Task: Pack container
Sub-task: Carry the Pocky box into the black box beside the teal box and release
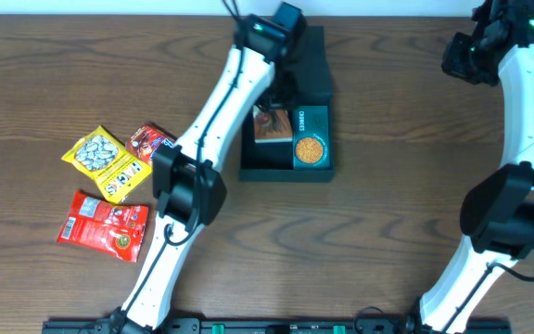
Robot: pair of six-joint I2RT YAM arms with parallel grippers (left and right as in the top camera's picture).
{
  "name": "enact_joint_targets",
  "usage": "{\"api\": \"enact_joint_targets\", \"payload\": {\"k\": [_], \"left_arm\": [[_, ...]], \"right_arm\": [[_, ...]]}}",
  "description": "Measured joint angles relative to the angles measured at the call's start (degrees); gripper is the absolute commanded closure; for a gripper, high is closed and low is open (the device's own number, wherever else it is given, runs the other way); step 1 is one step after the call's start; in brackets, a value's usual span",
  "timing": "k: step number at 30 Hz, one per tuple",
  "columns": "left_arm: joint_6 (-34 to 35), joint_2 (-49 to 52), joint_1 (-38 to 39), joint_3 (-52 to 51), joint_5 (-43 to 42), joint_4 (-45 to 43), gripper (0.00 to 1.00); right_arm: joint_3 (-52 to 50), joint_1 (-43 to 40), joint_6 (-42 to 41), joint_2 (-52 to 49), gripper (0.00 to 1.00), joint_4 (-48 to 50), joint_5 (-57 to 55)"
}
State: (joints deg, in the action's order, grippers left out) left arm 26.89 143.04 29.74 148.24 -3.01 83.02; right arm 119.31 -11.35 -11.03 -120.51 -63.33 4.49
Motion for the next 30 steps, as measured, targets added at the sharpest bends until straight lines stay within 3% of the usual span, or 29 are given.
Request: {"api": "enact_joint_targets", "payload": {"k": [14,17,20,24,30], "left_arm": [[-1.2,0.0,0.7,0.0,0.9,8.2,0.28],[-1.1,0.0,0.7,-0.7,0.6,8.1,0.11],[-1.3,0.0,0.7,-1.2,0.4,8.1,0.05],[-1.4,0.0,0.7,-1.2,0.4,7.6,0.06],[-1.4,0.0,-0.2,-1.2,0.3,6.7,0.15]], "right_arm": [[0.0,0.0,0.0,0.0,0.86,-0.1,0.0],[0.0,0.0,0.0,0.0,0.86,-0.5,0.0],[0.0,0.0,0.0,0.0,0.86,-0.6,0.0],[0.0,0.0,0.0,0.0,0.86,-0.7,0.0],[0.0,0.0,0.0,0.0,0.86,-0.7,0.0]]}}
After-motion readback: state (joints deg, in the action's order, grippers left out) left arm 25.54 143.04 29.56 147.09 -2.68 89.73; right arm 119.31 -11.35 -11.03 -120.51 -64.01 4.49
